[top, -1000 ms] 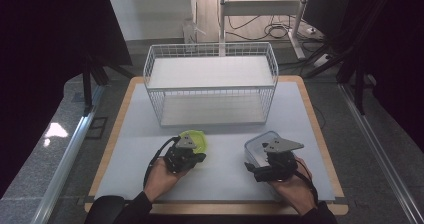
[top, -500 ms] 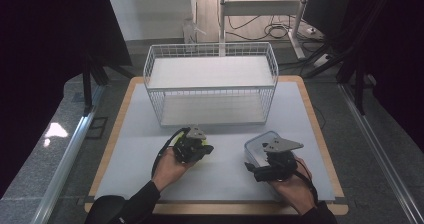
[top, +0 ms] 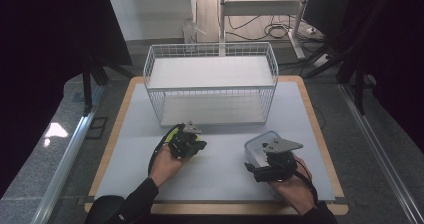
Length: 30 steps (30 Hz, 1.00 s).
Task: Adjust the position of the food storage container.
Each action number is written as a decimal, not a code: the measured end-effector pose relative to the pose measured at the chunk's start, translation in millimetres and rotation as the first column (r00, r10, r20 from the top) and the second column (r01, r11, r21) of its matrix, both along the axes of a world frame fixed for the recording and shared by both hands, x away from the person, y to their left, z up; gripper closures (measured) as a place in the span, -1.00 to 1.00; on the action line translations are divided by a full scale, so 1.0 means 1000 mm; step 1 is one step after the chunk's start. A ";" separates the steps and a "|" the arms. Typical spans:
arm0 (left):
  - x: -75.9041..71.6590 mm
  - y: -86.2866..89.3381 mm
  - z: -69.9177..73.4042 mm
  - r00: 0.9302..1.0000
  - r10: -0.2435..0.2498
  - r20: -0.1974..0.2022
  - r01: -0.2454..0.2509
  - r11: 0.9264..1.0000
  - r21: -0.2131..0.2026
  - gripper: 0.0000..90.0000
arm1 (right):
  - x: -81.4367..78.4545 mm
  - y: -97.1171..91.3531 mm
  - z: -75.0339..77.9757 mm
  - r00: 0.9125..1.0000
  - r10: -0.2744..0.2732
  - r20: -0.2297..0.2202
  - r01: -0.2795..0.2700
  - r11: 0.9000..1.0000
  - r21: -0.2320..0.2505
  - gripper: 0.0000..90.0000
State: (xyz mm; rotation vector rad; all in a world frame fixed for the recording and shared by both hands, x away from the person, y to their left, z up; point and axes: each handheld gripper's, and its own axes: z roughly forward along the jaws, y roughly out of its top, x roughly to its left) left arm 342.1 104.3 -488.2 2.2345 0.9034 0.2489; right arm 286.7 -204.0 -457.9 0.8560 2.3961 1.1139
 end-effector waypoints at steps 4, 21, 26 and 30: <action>0.002 0.010 -0.001 0.999 0.032 -0.003 -0.032 0.999 -0.009 0.99 | 0.000 -0.001 0.000 1.000 0.000 0.002 0.000 1.000 -0.001 -0.74; 0.000 0.036 -0.005 0.997 0.077 -0.016 -0.077 0.997 -0.026 0.92 | 0.002 -0.007 0.002 0.999 -0.014 -0.036 0.014 1.000 -0.004 -0.59; -0.004 0.029 -0.007 0.999 0.046 -0.014 -0.047 0.998 -0.044 0.86 | 0.002 -0.020 0.007 0.998 -0.046 -0.048 0.046 0.999 -0.010 -0.36; -0.007 0.025 -0.006 0.999 0.033 -0.008 -0.034 0.997 -0.067 0.80 | 0.001 -0.043 0.012 0.994 -0.099 -0.047 0.098 0.995 -0.027 0.11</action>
